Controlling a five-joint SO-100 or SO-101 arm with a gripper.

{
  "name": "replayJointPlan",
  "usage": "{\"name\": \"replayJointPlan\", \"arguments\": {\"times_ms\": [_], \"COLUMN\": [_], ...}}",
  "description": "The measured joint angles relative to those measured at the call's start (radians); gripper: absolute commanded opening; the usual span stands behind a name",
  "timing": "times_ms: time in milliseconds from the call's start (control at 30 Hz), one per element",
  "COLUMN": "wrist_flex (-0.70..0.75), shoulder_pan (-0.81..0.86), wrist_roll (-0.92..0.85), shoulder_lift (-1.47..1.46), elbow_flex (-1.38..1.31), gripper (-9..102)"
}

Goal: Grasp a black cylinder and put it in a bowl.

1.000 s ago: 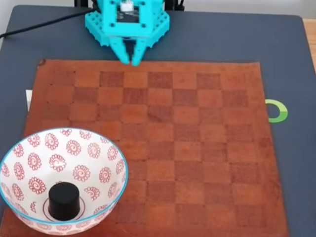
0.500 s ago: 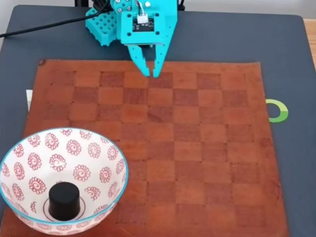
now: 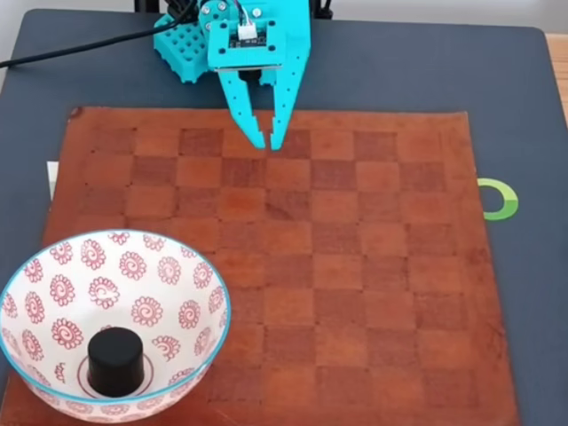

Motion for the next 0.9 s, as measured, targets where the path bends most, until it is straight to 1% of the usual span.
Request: {"name": "replayJointPlan", "arguments": {"times_ms": [367, 900], "wrist_flex": [0.000, 0.003], "shoulder_pan": [-0.002, -0.003], "wrist_roll": [0.000, -0.006], "shoulder_lift": [0.103, 0.107], "elbow_flex": [0.083, 0.084], "gripper": [1, 1]}}
